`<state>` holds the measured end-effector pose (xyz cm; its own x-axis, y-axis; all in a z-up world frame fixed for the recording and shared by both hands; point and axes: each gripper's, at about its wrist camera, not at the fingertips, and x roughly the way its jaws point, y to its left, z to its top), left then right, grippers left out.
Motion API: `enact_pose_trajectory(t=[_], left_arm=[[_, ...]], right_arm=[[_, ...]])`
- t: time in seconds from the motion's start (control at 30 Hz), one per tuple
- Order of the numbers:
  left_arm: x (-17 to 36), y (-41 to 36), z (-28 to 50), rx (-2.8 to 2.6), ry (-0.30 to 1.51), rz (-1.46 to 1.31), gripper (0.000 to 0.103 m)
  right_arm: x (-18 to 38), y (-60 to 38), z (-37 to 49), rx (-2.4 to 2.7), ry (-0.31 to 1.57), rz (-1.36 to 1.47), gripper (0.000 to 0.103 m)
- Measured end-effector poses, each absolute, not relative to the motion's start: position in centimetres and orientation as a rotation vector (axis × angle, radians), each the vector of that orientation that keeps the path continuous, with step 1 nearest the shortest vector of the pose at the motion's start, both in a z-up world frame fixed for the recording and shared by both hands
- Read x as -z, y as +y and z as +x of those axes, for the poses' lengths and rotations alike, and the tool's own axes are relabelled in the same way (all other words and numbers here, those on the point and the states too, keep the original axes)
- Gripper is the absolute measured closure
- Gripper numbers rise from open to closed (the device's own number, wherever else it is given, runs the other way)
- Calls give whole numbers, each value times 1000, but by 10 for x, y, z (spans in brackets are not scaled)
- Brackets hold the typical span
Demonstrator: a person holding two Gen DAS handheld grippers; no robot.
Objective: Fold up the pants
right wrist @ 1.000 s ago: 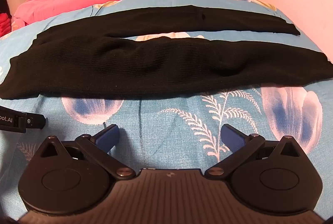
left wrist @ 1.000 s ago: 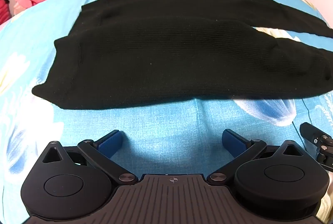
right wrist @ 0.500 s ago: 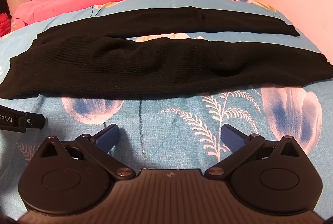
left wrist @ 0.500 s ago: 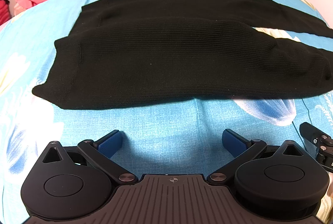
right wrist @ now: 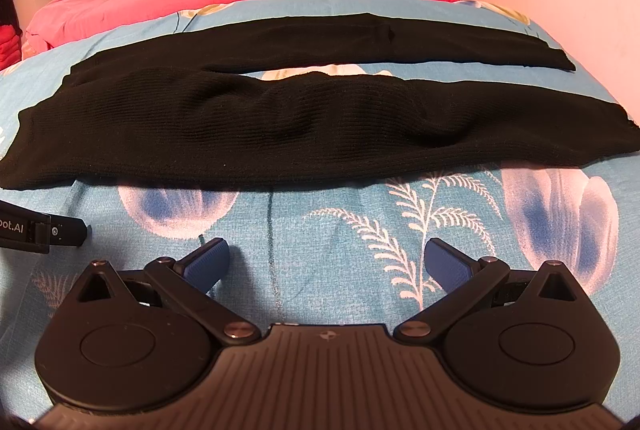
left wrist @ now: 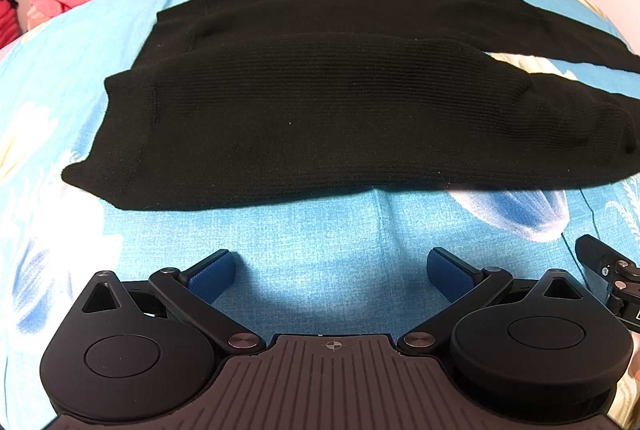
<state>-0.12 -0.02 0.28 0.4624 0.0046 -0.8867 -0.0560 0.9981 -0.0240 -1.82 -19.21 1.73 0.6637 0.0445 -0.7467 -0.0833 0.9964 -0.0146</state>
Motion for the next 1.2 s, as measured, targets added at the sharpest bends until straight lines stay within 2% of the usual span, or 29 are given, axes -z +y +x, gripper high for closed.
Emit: enact_pose_trajectory(t=[1.2], left_arm=[[-5,0,-1,-34,1080,-54,0]], right_arm=[[-19,-191,-22,-72,820,-53,0]])
